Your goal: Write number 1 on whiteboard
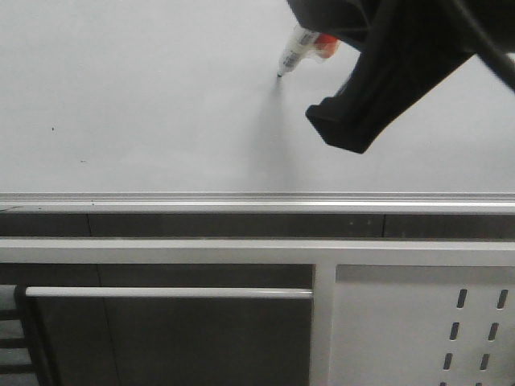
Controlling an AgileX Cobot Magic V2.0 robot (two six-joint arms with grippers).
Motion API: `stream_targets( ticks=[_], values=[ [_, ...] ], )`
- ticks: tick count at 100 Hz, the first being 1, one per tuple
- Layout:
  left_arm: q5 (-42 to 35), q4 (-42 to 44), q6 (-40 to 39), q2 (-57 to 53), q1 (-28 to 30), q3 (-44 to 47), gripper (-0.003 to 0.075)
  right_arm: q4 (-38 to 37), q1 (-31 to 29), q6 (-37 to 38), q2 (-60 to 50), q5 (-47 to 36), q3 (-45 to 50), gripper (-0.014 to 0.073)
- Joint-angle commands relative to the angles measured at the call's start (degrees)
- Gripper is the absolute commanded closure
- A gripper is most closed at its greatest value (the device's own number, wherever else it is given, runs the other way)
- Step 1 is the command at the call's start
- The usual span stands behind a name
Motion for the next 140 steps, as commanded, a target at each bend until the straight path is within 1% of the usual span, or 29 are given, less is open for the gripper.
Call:
stream_targets(
  ticks=[1,19,27,54,69,88,112,120,130,135,140],
  values=[
    [-4.7,-0.6,-0.5,0.9,0.2,-1.3,0.0592,-1.9,-0.4,0.3,0.1,-6.5,-1.5,0.0673],
    [-4.7,-0.6,-0.5,0.9,0.2,-1.3,0.0592,-1.3,-0.4,0.3,1.1,-9.3,-1.5,0.0673],
    [-4.7,-0.6,-0.5,0.9,0.2,-1.3,0.0592,-0.7,-0.4,0.3,1.1,-9.2,-1.5,0.0673],
    [-4.7,-0.6,-0.5,0.9,0.2,-1.3,0.0592,3.7,-0.4,0.5,1.3,-4.1,-1.5,0.0673],
    [-4.7,-0.6,-0.5,0.9,0.2,-1.3,0.0592,6.9,-0.4,1.8,3.3,-2.9,-1.5,0.0673],
    [-4.7,-0.6,-0.2,0.9,0.2,-1.3,0.0592,6.9,-0.4,1.8,7.1,-2.2,-1.5,0.0673],
    [-4.7,-0.6,-0.2,0.9,0.2,-1.3,0.0592,6.9,-0.4,1.8,7.4,-3.7,-1.5,0.0673],
    [-4.7,-0.6,-0.2,0.9,0.2,-1.3,0.0592,6.8,1.1,1.3,5.6,-4.1,-1.5,0.0673],
    [-4.7,-0.6,-0.2,0.9,0.2,-1.3,0.0592,7.5,4.7,-2.3,0.4,-2.4,-1.5,0.0673],
    [-4.7,-0.6,-0.5,0.9,0.2,-1.3,0.0592,9.5,6.8,-5.0,-2.8,-0.5,-1.5,0.0673],
    [-4.7,-0.9,-0.5,0.9,0.2,-1.3,0.0592,13.4,9.1,-8.2,-6.1,1.1,-1.5,0.0673]
  ],
)
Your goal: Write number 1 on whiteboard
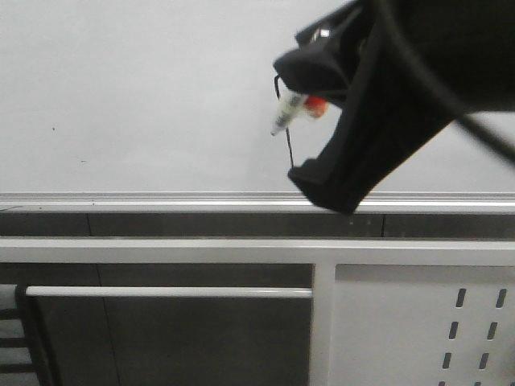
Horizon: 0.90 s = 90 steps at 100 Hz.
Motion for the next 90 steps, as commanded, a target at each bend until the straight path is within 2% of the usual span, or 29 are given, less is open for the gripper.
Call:
stream_targets(
  ticks=[1,18,25,35,48,57,60,67,90],
  values=[
    [-4.7,-0.9,-0.5,0.9,0.2,-1.3,0.0592,3.7,3.6,-5.5,-6.5,-1.6,-1.5,0.0673],
    [-4.7,-3.1,-0.5,0.9,0.2,-1.3,0.0592,18.4,11.2,-18.1,-18.7,-1.4,-4.0,0.0673],
    [-4.7,-5.7,-0.5,0.9,0.2,-1.3,0.0592,22.8,13.2,-19.1,-22.8,-0.1,-7.3,0.0673],
    [-4.4,-7.4,1.7,1.2,0.2,-1.3,0.0591,28.9,13.7,-19.8,-26.2,6.0,-12.5,0.0673],
    [-1.4,-15.1,15.1,3.8,0.2,-2.5,0.0571,39.8,13.7,-25.3,-25.9,12.2,-16.6,0.0673],
    [4.3,-21.3,26.9,8.1,0.2,-5.2,0.0461,45.9,13.7,-26.5,-23.6,13.1,-17.8,0.0673],
    [6.1,-23.1,29.9,9.7,0.2,-6.2,0.0407,47.5,13.7,-26.5,-22.8,13.1,-17.9,0.0673],
    [9.6,-26.3,36.1,13.6,0.2,-8.7,0.0337,50.1,13.7,-26.5,-20.8,14.0,-18.2,0.0673],
    [15.9,-33.7,47.1,23.5,0.2,-15.7,0.0378,56.0,13.7,-26.5,-15.4,22.7,-18.2,0.0673]
  ],
)
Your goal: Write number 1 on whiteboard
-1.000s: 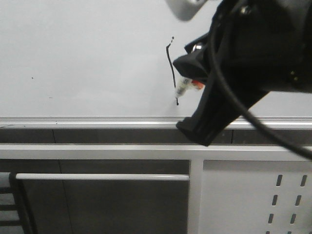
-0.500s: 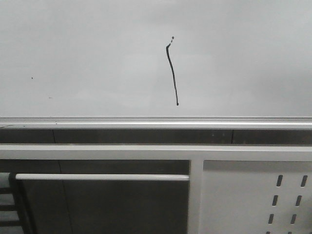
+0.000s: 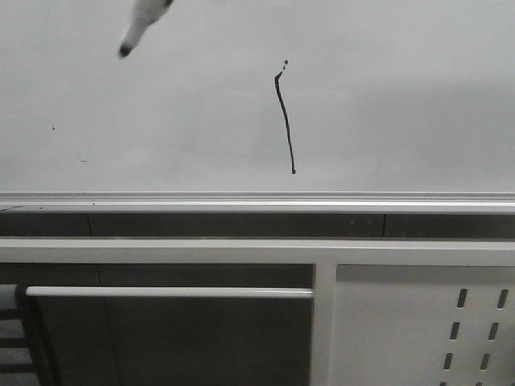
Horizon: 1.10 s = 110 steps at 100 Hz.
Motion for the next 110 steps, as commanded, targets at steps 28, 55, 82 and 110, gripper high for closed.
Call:
stream_targets(
  ticks=[28,55,82,110],
  values=[
    [7.9,-14.9,16.9,10.1,-1.1,-5.5,0.0379,1.1,0.2,-0.6,2.0,7.2,-2.9,0.0673],
    [7.6,-17.7,18.9,14.0,-3.3,-7.8,0.0379,1.0,0.1,-0.6,5.6,11.1,-6.4,0.0673],
    [9.7,-17.0,18.9,15.1,-4.8,-8.6,0.0393,-1.0,0.1,-0.6,8.6,11.2,-9.0,0.0673],
    [10.2,-14.3,18.8,15.1,-4.8,-8.6,0.0502,-1.2,0.1,-0.6,8.6,14.1,-9.7,0.0673]
  ],
)
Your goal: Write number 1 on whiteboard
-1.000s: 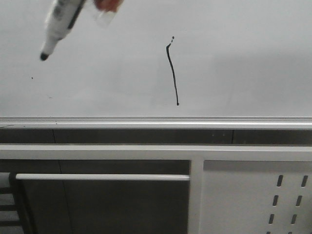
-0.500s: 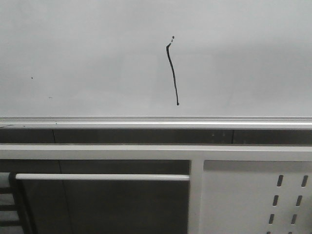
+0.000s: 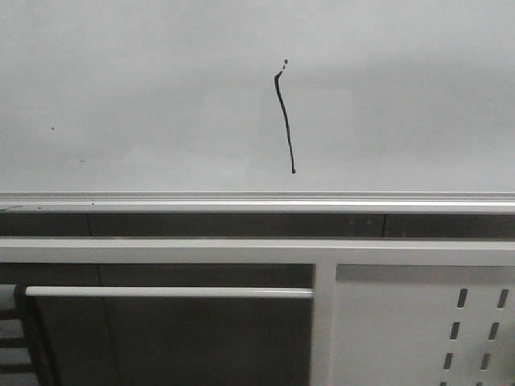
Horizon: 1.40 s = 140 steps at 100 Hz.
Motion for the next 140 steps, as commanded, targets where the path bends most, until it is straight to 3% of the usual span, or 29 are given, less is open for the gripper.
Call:
stream_targets(
  ticks=[1,22,63,102,113,122,140],
  values=[
    [-2.0,-1.7,0.0,0.5,-0.6,-2.0,0.0505,-1.9,0.0,-0.6,-0.7,3.3,-2.2,0.0673],
    [-2.0,-0.7,0.0,0.5,-0.6,-2.0,0.0575,-1.9,0.0,-0.6,-0.7,4.2,-2.2,0.0673],
    [-2.0,0.1,-0.1,2.2,-0.6,-2.0,0.0587,-1.9,0.0,-0.6,-0.7,6.8,-2.3,0.0673],
    [-2.2,0.1,-0.1,2.1,-0.6,-2.0,0.0736,-1.9,0.0,-0.6,-0.7,5.4,-2.3,0.0673],
    [-2.3,0.1,-0.1,2.1,-0.6,-2.0,0.0738,-1.3,0.0,-0.6,-0.7,4.1,-2.3,0.0666],
    [-2.8,0.1,-0.1,2.1,-0.6,-2.0,0.0738,-1.3,0.0,-0.6,-0.7,4.1,-2.3,0.0594],
    [-5.5,0.1,-0.1,2.1,-0.6,-2.0,0.0738,-1.3,0.0,-0.6,-0.7,2.9,-2.4,0.03]
  ],
)
